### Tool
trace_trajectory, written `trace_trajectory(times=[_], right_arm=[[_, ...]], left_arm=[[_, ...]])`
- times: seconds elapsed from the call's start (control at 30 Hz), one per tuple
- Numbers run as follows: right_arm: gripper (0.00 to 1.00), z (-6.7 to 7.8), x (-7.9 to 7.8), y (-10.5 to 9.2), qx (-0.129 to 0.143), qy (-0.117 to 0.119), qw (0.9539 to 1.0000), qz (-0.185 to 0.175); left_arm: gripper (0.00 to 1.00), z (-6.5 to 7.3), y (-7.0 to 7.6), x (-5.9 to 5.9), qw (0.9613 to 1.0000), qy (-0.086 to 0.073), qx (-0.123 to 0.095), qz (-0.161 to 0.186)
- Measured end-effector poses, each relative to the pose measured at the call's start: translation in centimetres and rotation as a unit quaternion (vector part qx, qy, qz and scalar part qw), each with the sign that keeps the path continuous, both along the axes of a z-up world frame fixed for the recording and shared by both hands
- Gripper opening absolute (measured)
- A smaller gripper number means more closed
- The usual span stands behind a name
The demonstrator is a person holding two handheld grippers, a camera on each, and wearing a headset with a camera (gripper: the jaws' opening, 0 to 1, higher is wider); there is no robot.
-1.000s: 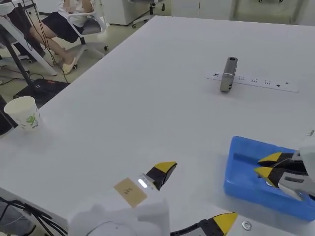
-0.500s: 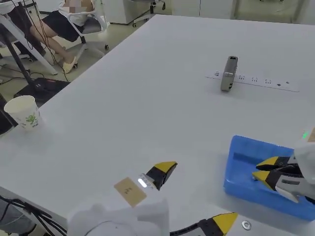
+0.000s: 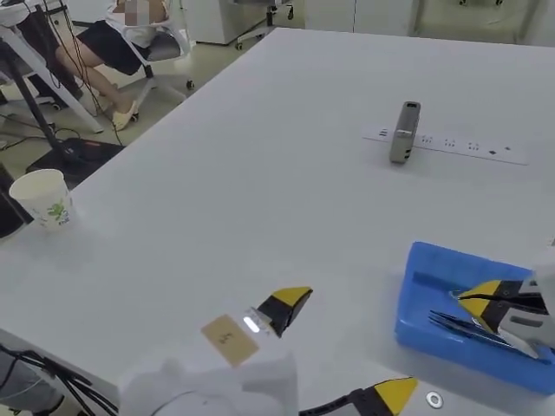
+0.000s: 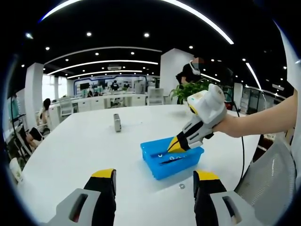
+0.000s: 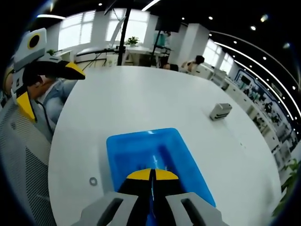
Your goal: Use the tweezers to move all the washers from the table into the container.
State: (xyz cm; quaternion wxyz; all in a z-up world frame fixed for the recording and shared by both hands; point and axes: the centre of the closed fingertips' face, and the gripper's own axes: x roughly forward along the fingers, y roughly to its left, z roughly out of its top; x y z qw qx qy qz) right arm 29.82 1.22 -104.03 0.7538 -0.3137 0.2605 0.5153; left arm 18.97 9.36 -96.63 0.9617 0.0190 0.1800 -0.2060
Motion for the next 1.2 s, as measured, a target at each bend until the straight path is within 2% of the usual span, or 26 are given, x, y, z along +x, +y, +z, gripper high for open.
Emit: trace_trajectory(times=[0.3,0.4,0.43,0.57,0.77,0.87,0.93,1.03,1.2], right_arm=[[0.0,-0.6,0.7,-2.5,-0.008,0.011,0.9995,-0.029],[0.0,-0.6,0.9,-3.2,-0.01,0.016,0.9994,-0.028],[0.0,-0.8,0.8,-3.3,-0.013,0.021,0.9994,-0.023],[0.0,-1.5,0.3,-3.6,-0.013,0.066,0.9977,-0.006],[0.0,-1.6,0.1,-3.3,-0.03,0.078,0.9958,0.038],[0.0,-1.7,-0.2,-2.8,-0.038,0.091,0.9933,0.06],[0.08,-2.3,-0.4,-2.9,-0.056,0.111,0.9903,0.062],[0.05,-2.7,-0.5,-2.8,-0.079,0.1,0.9875,0.092],[0.07,-3.2,-1.2,-2.5,-0.095,0.11,0.9828,0.114]], left_arm=[[0.66,0.0,-0.1,0.0,1.0,0.001,0.003,-0.003],[0.66,-0.1,0.0,0.0,1.0,0.002,0.003,-0.003],[0.66,-0.1,0.0,0.0,1.0,0.002,0.003,-0.003],[0.66,-0.1,0.0,0.0,1.0,0.003,0.004,-0.003],[0.66,-0.2,0.0,0.0,1.0,0.005,0.004,-0.003],[0.66,-0.2,-0.1,0.0,1.0,0.006,0.004,-0.003],[0.66,-0.3,-0.1,-0.1,1.0,0.006,0.006,-0.003],[0.66,-0.3,0.0,0.0,1.0,0.007,0.006,-0.002],[0.66,-0.3,0.0,0.0,1.0,0.007,0.006,0.0]])
